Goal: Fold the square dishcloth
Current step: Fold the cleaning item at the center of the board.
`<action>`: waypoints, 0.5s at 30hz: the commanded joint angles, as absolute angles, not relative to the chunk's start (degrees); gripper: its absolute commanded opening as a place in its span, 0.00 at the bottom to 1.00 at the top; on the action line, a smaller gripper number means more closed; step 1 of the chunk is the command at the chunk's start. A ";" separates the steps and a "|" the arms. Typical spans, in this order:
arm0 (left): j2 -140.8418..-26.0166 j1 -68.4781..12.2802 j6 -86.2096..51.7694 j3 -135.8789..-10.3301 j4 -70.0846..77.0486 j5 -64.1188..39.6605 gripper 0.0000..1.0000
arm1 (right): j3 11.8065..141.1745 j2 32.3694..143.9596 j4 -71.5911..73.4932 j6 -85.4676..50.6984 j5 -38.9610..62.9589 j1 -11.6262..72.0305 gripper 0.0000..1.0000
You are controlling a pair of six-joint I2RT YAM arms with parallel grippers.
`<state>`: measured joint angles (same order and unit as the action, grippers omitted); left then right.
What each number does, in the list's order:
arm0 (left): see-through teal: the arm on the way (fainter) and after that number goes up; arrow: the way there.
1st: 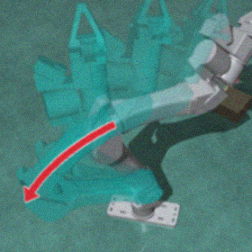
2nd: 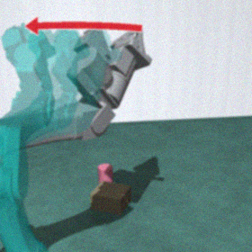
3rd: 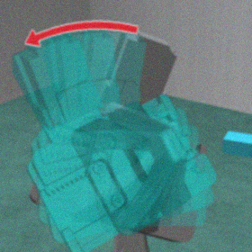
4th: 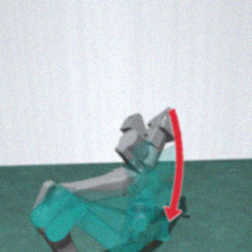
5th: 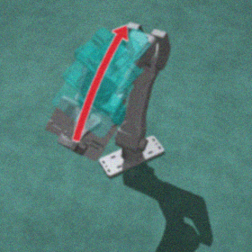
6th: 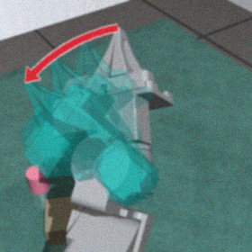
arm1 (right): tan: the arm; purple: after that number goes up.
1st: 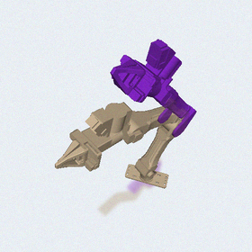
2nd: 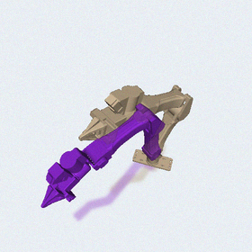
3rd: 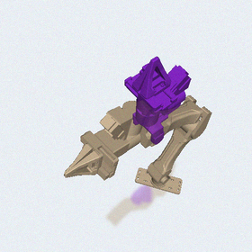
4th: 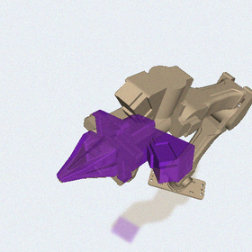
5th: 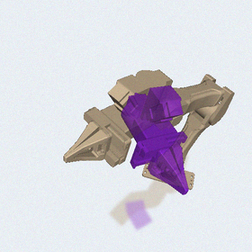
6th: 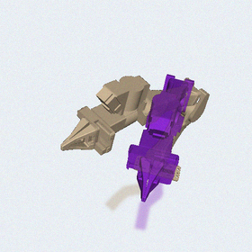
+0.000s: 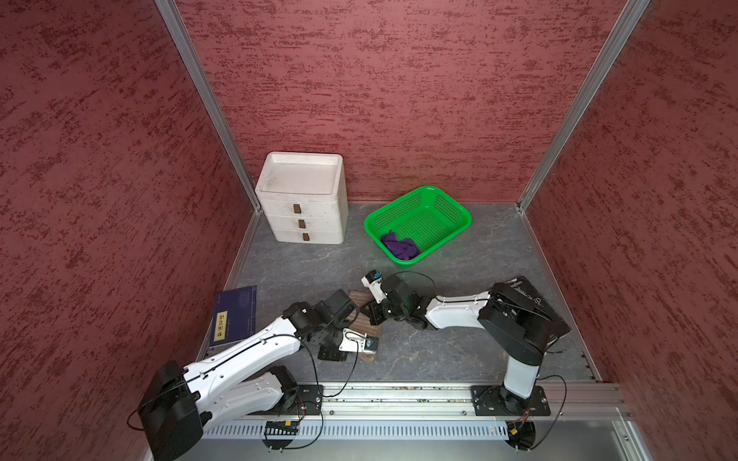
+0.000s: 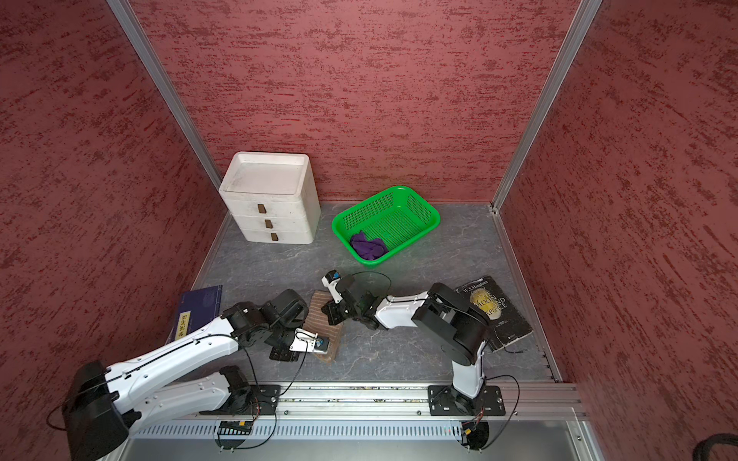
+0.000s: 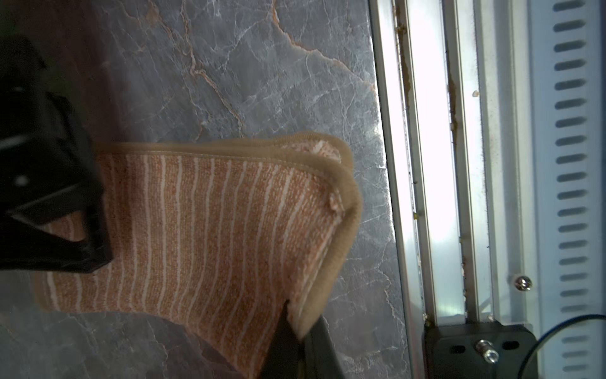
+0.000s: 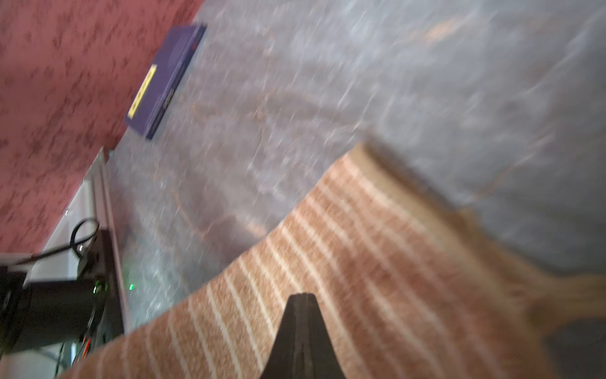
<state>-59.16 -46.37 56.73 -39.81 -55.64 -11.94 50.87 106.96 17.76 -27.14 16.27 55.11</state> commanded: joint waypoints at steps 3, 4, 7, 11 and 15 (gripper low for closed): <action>-58.24 -46.51 55.57 -41.75 -60.37 -11.85 0.00 | 46.10 109.37 25.06 -31.59 20.29 57.27 0.00; -57.78 -46.37 55.61 -42.36 -61.02 -11.74 0.00 | 45.01 109.63 25.88 -32.08 21.61 57.38 0.00; -56.80 -45.48 56.10 -43.98 -61.24 -12.16 0.00 | 44.99 109.36 23.73 -31.72 24.43 57.33 0.00; -58.75 -41.25 57.59 -47.83 -60.54 -14.51 0.00 | 45.48 104.70 21.89 -33.37 26.92 54.25 0.03; -64.35 -36.67 58.56 -52.34 -60.64 -17.39 0.00 | 45.76 103.49 25.01 -38.74 28.64 49.66 0.03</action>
